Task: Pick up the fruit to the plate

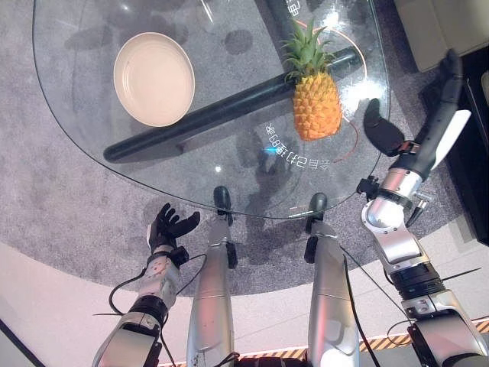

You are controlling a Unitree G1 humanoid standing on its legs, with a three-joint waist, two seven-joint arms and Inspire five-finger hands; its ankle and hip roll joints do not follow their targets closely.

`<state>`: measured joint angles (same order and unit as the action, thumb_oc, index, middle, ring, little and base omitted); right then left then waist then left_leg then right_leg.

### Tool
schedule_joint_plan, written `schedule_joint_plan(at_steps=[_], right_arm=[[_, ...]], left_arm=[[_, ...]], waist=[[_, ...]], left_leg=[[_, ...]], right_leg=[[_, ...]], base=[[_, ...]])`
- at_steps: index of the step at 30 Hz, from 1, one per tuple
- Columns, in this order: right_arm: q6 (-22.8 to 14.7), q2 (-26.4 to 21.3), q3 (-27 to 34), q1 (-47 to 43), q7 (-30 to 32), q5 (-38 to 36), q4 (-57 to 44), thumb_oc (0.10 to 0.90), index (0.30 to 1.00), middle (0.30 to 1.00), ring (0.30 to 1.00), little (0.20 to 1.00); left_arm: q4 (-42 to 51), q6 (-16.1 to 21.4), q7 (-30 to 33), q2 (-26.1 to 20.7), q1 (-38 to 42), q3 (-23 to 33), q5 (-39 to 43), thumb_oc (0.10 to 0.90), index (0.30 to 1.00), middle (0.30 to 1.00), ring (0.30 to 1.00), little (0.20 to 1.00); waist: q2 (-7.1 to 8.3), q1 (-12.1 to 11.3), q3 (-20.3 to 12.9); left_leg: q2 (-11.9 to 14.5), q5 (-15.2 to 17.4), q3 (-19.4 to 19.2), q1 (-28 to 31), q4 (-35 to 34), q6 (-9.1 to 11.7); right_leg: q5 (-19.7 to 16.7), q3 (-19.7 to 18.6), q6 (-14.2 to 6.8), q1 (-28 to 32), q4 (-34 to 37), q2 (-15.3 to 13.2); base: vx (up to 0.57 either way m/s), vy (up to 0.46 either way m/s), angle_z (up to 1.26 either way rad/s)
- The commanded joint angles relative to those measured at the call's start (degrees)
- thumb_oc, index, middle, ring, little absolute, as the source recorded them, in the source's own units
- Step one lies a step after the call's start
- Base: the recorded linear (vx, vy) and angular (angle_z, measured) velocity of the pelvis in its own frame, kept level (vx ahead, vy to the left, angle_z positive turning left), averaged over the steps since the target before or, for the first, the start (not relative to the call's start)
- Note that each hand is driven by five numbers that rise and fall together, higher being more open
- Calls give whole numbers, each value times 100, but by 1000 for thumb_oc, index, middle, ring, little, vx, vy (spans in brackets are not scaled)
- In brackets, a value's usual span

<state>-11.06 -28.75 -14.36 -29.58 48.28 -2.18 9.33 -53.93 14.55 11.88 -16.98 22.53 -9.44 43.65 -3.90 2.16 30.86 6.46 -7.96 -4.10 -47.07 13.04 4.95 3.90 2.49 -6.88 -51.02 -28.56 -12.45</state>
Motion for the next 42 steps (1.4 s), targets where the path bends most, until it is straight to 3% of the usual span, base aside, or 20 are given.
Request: schedule_joint_plan(at_steps=[1,21,25,29,34,42], right_arm=[[-173,-164,-31,-93,-326,355,-1122,800,900,900,900,900],[409,-55,-643,-358,-711,-89,-1906,800,900,900,900,900],[541,-56,-740,-410,-657,-276,-1826,800,900,900,900,900],[460,60,-879,-367,-740,-1182,-1319,800,900,900,900,900],[398,154,-924,-277,-697,-1209,-997,800,900,900,900,900],[648,245,-989,-397,-442,-1271,-522,800,900,900,900,900]], left_arm=[[-184,213,90,-5,-310,136,40,800,900,900,900,900],[-246,22,96,104,-253,-30,142,800,900,900,900,900],[-261,9,73,108,-252,-58,166,800,900,900,900,900],[-370,1,-1,85,-221,-75,178,800,900,900,900,900],[-425,51,-14,80,-239,-130,193,800,900,900,900,900],[-372,-17,-8,97,-205,-211,167,800,900,900,900,900]], waist=[[70,-45,-106],[30,-103,-106],[7,-120,-106],[-9,-147,-106],[-11,-165,-106],[-65,-220,-106]], left_leg=[[-323,494,177,-31,481,-61],[-352,425,70,161,355,-60],[-355,417,63,180,345,-62],[-359,397,55,202,338,-62],[-362,386,44,198,321,-64],[-384,378,54,193,331,-85]], right_leg=[[-448,374,45,194,720,159],[-441,451,76,328,716,129],[-434,450,78,336,701,123],[-434,475,94,359,693,108],[-438,501,96,351,684,102],[-436,509,108,321,632,91]], base=[[0,0,0],[2,2,0],[0,0,0],[0,0,0],[0,0,0],[0,0,0]])
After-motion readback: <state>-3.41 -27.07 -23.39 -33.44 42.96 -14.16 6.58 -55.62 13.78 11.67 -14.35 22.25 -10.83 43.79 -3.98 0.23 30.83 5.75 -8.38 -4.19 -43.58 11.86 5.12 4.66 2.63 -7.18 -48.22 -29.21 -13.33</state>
